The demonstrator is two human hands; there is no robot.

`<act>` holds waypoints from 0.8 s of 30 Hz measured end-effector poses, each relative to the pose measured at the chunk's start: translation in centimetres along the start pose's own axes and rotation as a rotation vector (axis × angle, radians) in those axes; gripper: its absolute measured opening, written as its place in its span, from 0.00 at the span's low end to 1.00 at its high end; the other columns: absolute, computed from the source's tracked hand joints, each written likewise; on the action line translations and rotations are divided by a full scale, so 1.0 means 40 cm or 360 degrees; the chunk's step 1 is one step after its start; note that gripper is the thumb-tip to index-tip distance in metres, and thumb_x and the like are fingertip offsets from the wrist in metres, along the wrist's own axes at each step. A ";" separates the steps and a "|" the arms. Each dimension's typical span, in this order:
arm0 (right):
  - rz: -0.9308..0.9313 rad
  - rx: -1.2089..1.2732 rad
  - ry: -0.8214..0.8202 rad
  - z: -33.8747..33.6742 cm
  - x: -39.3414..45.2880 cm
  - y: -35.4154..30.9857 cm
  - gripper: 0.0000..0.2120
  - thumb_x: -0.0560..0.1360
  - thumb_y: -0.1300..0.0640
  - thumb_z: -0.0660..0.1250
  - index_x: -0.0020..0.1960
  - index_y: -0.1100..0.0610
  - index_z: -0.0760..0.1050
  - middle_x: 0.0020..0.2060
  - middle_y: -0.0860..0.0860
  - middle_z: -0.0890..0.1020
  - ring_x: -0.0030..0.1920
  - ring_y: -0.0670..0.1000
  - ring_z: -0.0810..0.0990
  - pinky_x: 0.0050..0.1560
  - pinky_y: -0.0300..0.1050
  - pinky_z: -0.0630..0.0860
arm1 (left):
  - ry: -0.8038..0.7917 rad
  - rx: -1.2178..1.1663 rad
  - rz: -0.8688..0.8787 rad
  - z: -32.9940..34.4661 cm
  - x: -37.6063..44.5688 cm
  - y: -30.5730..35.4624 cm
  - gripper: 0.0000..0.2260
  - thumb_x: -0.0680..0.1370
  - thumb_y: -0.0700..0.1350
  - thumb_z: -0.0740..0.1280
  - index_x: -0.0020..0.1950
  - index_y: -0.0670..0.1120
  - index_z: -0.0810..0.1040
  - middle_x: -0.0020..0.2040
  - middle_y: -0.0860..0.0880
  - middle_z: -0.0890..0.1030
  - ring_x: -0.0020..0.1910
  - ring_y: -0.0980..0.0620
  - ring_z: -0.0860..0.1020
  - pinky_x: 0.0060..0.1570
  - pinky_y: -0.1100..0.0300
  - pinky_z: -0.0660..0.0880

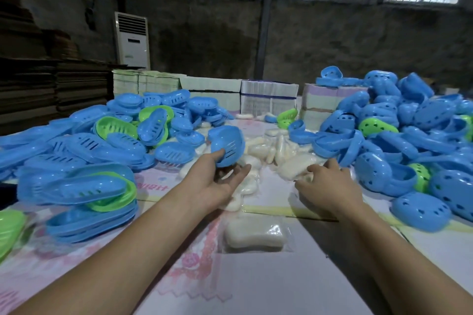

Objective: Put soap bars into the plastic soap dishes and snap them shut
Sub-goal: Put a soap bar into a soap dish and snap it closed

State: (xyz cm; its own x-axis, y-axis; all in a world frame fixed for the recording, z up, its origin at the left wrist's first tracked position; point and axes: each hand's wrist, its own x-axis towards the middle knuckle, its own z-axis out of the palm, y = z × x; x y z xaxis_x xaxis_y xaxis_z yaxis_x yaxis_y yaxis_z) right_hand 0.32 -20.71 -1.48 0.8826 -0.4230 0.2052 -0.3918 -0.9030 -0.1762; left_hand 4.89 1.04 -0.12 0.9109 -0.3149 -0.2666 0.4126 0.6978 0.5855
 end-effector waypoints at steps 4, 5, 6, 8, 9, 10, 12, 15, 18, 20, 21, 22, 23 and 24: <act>-0.0039 -0.0143 -0.0121 0.014 0.009 -0.012 0.26 0.74 0.38 0.59 0.70 0.46 0.70 0.69 0.53 0.68 0.67 0.61 0.67 0.63 0.57 0.66 | -0.0150 0.0047 0.0049 0.018 -0.010 -0.008 0.05 0.81 0.36 0.64 0.53 0.36 0.78 0.50 0.37 0.83 0.46 0.39 0.83 0.38 0.44 0.84; -0.0033 -0.0141 -0.0112 0.017 0.012 -0.014 0.26 0.74 0.38 0.59 0.69 0.48 0.71 0.69 0.53 0.69 0.66 0.62 0.68 0.63 0.57 0.67 | -0.0195 0.0041 0.0045 0.028 -0.013 -0.010 0.06 0.81 0.37 0.64 0.54 0.36 0.78 0.51 0.36 0.84 0.47 0.38 0.84 0.43 0.42 0.83; -0.0028 -0.0137 -0.0100 0.019 0.015 -0.015 0.26 0.74 0.39 0.60 0.68 0.49 0.72 0.67 0.54 0.70 0.64 0.62 0.69 0.61 0.56 0.68 | -0.0251 0.0037 0.0024 0.040 -0.018 -0.011 0.08 0.81 0.39 0.64 0.56 0.36 0.78 0.52 0.35 0.85 0.49 0.37 0.84 0.47 0.39 0.82; -0.0039 -0.0122 -0.0058 0.019 0.018 -0.012 0.21 0.74 0.42 0.62 0.62 0.52 0.74 0.63 0.54 0.71 0.61 0.63 0.70 0.56 0.53 0.69 | -0.0357 0.0023 -0.0013 0.068 -0.028 -0.013 0.14 0.81 0.45 0.66 0.61 0.37 0.78 0.59 0.34 0.83 0.59 0.35 0.81 0.53 0.36 0.79; -0.0051 -0.0098 -0.0025 0.019 0.019 -0.007 0.17 0.74 0.45 0.63 0.58 0.53 0.75 0.61 0.54 0.72 0.59 0.63 0.71 0.53 0.52 0.70 | -0.0381 0.0009 -0.0014 0.081 -0.029 -0.017 0.16 0.81 0.49 0.66 0.63 0.38 0.78 0.62 0.34 0.81 0.62 0.34 0.79 0.56 0.35 0.78; -0.0058 -0.0059 0.0014 0.018 0.018 -0.001 0.13 0.73 0.47 0.64 0.52 0.55 0.75 0.58 0.53 0.73 0.57 0.63 0.72 0.49 0.49 0.69 | -0.0391 0.0003 -0.0011 0.089 -0.024 -0.023 0.18 0.81 0.52 0.65 0.62 0.40 0.80 0.63 0.35 0.80 0.64 0.35 0.78 0.58 0.36 0.77; -0.0067 0.0034 0.0097 0.016 0.018 0.014 0.07 0.71 0.52 0.66 0.43 0.55 0.72 0.53 0.53 0.73 0.53 0.62 0.75 0.45 0.47 0.69 | -0.0418 0.0014 -0.0021 0.093 -0.014 -0.041 0.22 0.82 0.57 0.63 0.49 0.40 0.86 0.56 0.38 0.82 0.60 0.38 0.78 0.58 0.42 0.77; -0.0075 0.0107 0.0171 0.009 0.019 0.025 0.08 0.68 0.56 0.68 0.36 0.56 0.70 0.44 0.52 0.73 0.47 0.59 0.78 0.42 0.46 0.73 | -0.0442 0.0061 -0.0064 0.076 -0.006 -0.068 0.21 0.82 0.57 0.61 0.51 0.40 0.83 0.49 0.40 0.82 0.49 0.41 0.80 0.44 0.51 0.81; -0.0086 0.0171 0.0123 -0.002 0.015 0.024 0.10 0.66 0.55 0.71 0.34 0.56 0.71 0.39 0.52 0.74 0.42 0.56 0.77 0.36 0.44 0.69 | -0.0445 0.0064 -0.0055 0.056 -0.004 -0.074 0.20 0.82 0.58 0.62 0.60 0.42 0.80 0.55 0.40 0.81 0.54 0.41 0.79 0.41 0.53 0.80; -0.0105 0.0285 0.0097 -0.008 0.013 0.022 0.06 0.64 0.56 0.71 0.36 0.55 0.74 0.41 0.51 0.75 0.41 0.52 0.77 0.36 0.44 0.68 | -0.0468 0.0052 -0.0048 0.052 -0.009 -0.068 0.20 0.82 0.58 0.63 0.62 0.43 0.80 0.57 0.40 0.79 0.57 0.41 0.77 0.44 0.51 0.79; -0.0104 0.0385 0.0074 -0.010 0.012 0.021 0.06 0.64 0.56 0.71 0.38 0.54 0.75 0.44 0.50 0.75 0.42 0.51 0.76 0.37 0.44 0.69 | -0.0478 0.0042 -0.0046 0.050 -0.012 -0.066 0.20 0.82 0.57 0.63 0.63 0.43 0.79 0.58 0.39 0.78 0.57 0.41 0.77 0.47 0.51 0.78; -0.0108 0.0491 0.0033 -0.010 0.011 0.019 0.08 0.64 0.56 0.71 0.42 0.52 0.76 0.48 0.49 0.74 0.44 0.49 0.75 0.39 0.44 0.69 | -0.0490 0.0038 -0.0043 0.049 -0.013 -0.064 0.21 0.82 0.57 0.63 0.67 0.44 0.77 0.60 0.39 0.78 0.57 0.41 0.77 0.50 0.50 0.77; -0.0135 0.0569 -0.0021 -0.007 0.008 0.015 0.12 0.64 0.56 0.72 0.47 0.49 0.75 0.51 0.48 0.71 0.46 0.49 0.74 0.42 0.44 0.69 | -0.0500 0.0034 -0.0040 0.046 -0.015 -0.064 0.22 0.82 0.55 0.63 0.73 0.47 0.74 0.63 0.40 0.78 0.57 0.41 0.76 0.52 0.49 0.76; -0.0181 0.0587 -0.0087 -0.002 0.003 0.009 0.16 0.65 0.54 0.72 0.51 0.47 0.74 0.53 0.48 0.69 0.48 0.50 0.73 0.45 0.44 0.69 | -0.0507 0.0030 -0.0038 0.043 -0.015 -0.066 0.23 0.81 0.54 0.64 0.76 0.50 0.71 0.66 0.41 0.78 0.57 0.41 0.76 0.54 0.48 0.76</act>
State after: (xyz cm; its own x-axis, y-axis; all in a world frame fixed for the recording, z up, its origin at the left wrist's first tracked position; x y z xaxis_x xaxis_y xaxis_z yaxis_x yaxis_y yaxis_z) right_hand 0.27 -21.09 -1.43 0.9314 -0.3083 0.1937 -0.1797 -0.8519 -0.4918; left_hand 3.26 -1.72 -0.20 0.8545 -0.5187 -0.0290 0.4311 0.6766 0.5969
